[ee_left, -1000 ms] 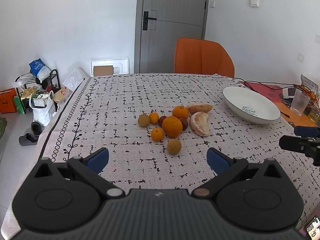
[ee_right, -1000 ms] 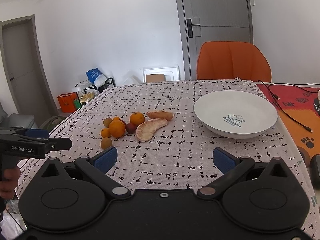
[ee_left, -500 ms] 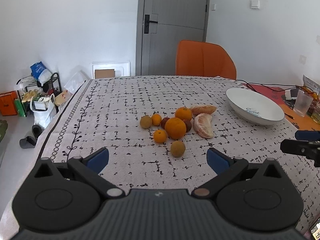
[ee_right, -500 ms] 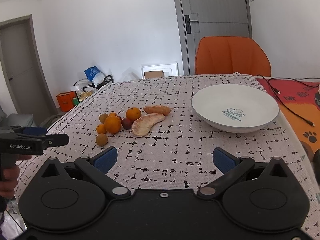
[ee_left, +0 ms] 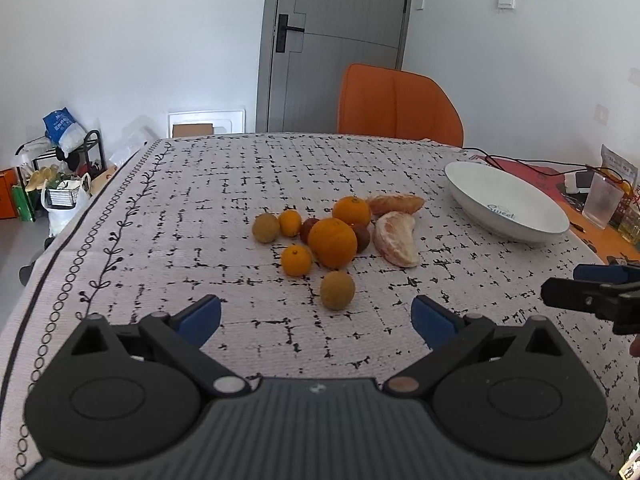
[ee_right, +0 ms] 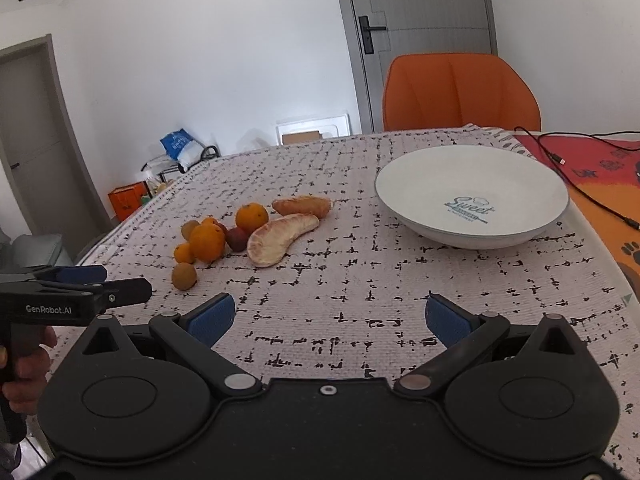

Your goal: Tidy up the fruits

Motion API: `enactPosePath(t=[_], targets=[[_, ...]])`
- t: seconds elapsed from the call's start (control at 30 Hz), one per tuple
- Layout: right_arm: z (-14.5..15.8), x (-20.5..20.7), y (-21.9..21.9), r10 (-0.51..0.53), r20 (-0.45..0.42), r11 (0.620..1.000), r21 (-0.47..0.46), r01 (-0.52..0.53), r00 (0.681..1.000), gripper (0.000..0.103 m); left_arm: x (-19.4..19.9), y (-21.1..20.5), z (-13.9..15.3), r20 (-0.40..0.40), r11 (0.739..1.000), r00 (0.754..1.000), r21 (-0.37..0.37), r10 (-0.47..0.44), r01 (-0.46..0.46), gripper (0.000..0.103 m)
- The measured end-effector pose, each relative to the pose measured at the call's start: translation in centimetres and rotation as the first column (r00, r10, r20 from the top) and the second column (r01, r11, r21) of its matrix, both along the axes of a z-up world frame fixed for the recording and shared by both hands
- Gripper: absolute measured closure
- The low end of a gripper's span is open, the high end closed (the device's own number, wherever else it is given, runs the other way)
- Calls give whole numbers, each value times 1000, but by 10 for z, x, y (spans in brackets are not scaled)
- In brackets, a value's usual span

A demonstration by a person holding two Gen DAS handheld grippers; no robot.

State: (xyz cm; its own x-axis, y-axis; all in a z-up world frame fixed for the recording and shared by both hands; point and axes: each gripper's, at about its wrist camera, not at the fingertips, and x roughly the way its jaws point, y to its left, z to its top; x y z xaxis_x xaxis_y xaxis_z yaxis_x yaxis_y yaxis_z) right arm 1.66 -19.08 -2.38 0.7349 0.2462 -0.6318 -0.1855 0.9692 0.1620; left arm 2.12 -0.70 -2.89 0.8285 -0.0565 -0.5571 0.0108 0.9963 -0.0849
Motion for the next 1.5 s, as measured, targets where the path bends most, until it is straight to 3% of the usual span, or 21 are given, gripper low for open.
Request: enactPosePath(t=[0.07,0.33,0.67,0.83,0.93,1.5], targets=[[-3,4,3,9,-7,1000,-4,-9,1000,0,4,-2,-1,7,1000,1000,-5,-7,7,3],[-14,19,10,33,-26,998,47,-32,999,0,19,-5,-10,-5,1000,1000,-27,-17,16,32],[-19,41,23,67,-37,996,56,-65,997,0,37,-2,-19,-28,998,999,-50,-25,24,55],[-22,54,31,90,-48,994,63,-87,995,0,46,2,-22,-39,997,999,-74,-36,33,80],[-24,60,36,107,-52,992,65,-104,993,1,45,5,-22,-36,996,998,-81,-44,41,80],[-37,102,57,121,-102,989,99,-111,987,37,38,47,-16,-10,994,999,-96,50,-50,80]])
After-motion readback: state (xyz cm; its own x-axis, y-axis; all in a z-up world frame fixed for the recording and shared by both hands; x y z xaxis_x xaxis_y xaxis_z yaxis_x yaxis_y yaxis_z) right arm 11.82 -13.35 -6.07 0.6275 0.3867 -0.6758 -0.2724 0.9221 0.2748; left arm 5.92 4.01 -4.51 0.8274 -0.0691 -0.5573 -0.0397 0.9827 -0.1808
